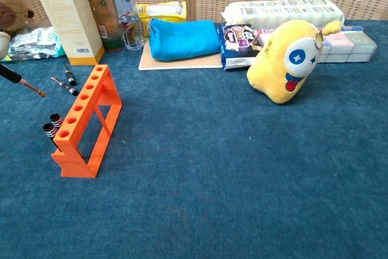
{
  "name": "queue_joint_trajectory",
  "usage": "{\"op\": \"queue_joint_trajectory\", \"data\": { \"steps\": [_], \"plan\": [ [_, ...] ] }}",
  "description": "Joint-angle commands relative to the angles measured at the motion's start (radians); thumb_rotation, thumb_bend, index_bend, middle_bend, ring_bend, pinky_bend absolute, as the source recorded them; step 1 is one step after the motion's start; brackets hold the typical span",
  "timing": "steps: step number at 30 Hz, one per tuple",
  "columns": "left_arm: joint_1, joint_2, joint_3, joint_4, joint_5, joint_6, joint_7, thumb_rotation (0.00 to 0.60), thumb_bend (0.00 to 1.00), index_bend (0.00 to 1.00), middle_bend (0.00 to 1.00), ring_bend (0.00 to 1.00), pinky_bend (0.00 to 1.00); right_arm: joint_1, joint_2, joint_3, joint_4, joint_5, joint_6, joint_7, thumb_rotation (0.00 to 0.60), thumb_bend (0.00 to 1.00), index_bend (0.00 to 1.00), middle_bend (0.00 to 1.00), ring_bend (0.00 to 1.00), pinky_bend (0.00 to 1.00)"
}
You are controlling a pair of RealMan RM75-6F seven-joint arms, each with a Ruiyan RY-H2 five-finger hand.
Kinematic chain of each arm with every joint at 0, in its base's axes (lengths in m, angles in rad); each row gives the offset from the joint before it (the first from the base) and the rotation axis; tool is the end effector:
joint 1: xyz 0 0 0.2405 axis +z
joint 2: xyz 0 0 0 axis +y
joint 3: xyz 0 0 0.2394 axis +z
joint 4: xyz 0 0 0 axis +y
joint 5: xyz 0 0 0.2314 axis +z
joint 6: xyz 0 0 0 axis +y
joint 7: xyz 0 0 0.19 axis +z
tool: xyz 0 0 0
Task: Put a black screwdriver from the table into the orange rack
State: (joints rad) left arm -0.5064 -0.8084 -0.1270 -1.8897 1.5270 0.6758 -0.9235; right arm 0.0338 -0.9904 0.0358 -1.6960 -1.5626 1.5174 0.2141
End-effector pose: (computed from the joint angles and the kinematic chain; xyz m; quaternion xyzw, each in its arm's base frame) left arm -0.2078 0.3024 0.0781 -0.5601 -0.7085 -0.3636 0.2283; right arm -0.2971 -0.2083 0.1613 0.5654 -0.4331 0.4393 0.5475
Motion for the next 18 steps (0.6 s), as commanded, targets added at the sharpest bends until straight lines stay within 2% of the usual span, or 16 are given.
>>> {"op": "queue_joint_trajectory", "data": {
  "steps": [1,12,18],
  "plan": [
    [-0.053,0.021,0.012,-0.011,0.033,-0.061,-0.120,0.600,0.40,0.58,1.00,1.00,1.00,0.000,0.000,0.000,0.000,0.000,0.000,0.001,0.600,0.13,0.04,0.02,0.00,0.00],
    [-0.124,-0.017,0.036,0.063,0.079,-0.072,-0.366,0.600,0.40,0.58,1.00,1.00,1.00,-0.001,0.004,0.000,0.001,-0.002,0.004,0.011,0.600,0.13,0.04,0.02,0.00,0.00],
    [-0.149,-0.027,0.062,0.099,0.093,-0.073,-0.438,0.600,0.40,0.58,1.00,1.00,1.00,-0.002,0.005,-0.001,0.002,-0.004,0.005,0.011,0.600,0.13,0.04,0.02,0.00,0.00]
  ]
}}
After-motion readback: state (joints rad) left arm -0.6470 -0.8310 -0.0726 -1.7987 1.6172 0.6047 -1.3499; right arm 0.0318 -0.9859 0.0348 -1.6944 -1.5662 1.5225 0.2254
